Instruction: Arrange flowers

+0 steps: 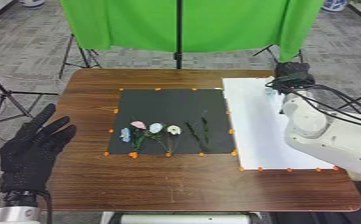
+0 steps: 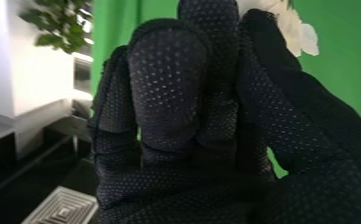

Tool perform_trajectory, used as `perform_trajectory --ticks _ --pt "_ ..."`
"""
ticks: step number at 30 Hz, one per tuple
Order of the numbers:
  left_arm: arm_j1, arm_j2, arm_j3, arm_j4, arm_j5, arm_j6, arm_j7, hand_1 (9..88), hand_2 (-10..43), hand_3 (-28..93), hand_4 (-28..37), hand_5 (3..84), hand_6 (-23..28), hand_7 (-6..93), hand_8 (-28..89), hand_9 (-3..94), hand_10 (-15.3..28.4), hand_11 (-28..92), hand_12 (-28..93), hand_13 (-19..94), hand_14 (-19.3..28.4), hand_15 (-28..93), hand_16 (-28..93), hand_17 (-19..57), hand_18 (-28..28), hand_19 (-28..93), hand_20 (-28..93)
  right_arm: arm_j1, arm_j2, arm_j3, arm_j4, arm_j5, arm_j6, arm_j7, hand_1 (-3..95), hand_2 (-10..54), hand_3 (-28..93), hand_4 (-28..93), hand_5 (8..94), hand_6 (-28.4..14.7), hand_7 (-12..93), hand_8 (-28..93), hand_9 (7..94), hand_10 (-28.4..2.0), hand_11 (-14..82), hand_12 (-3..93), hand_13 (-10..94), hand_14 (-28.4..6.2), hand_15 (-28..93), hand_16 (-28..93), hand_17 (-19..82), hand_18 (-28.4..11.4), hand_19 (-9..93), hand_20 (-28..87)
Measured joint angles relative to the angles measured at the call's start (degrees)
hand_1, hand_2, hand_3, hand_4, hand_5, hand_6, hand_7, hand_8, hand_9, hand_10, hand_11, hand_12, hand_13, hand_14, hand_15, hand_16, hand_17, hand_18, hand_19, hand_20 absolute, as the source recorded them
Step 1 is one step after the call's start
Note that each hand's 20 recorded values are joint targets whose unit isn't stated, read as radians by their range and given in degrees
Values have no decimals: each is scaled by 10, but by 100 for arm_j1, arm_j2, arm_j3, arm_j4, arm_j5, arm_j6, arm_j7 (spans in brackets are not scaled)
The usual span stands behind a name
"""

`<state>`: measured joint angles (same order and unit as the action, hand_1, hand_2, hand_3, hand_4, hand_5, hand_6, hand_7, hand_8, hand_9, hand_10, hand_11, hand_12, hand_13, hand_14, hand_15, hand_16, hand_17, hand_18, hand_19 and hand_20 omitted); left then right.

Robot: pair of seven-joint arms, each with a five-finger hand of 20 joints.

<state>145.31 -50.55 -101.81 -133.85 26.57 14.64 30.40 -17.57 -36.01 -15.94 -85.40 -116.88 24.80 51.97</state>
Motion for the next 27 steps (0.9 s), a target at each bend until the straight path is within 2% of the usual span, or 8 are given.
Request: perform_trajectory --ticks 11,19,27 --pt "-41 0 -3 -8 12 0 -7 210 66 786 -277 337 81 121 -84 316 190 295 116 224 271 616 -119 -99 213 539 284 711 -1055 -649 -212 -205 207 -355 523 -95 716 -283 853 37 180 17 936 -50 164 273 823 -28 605 200 323 -171 863 201" --pt "-102 24 18 -6 12 0 -13 210 65 787 -277 337 82 120 -83 316 189 295 116 224 273 616 -120 -99 212 538 285 656 -1926 -823 -383 -230 138 -445 522 -95 717 -283 854 39 181 17 936 -50 166 274 821 -29 607 201 320 -170 861 202" --pt "-76 33 14 -5 7 0 -3 210 65 787 -277 338 83 120 -83 316 190 293 115 223 273 614 -120 -99 213 538 285 478 -2134 -911 -499 -226 -95 -444 521 -95 717 -283 854 39 181 14 935 -51 166 274 819 -29 608 201 316 -169 858 205"
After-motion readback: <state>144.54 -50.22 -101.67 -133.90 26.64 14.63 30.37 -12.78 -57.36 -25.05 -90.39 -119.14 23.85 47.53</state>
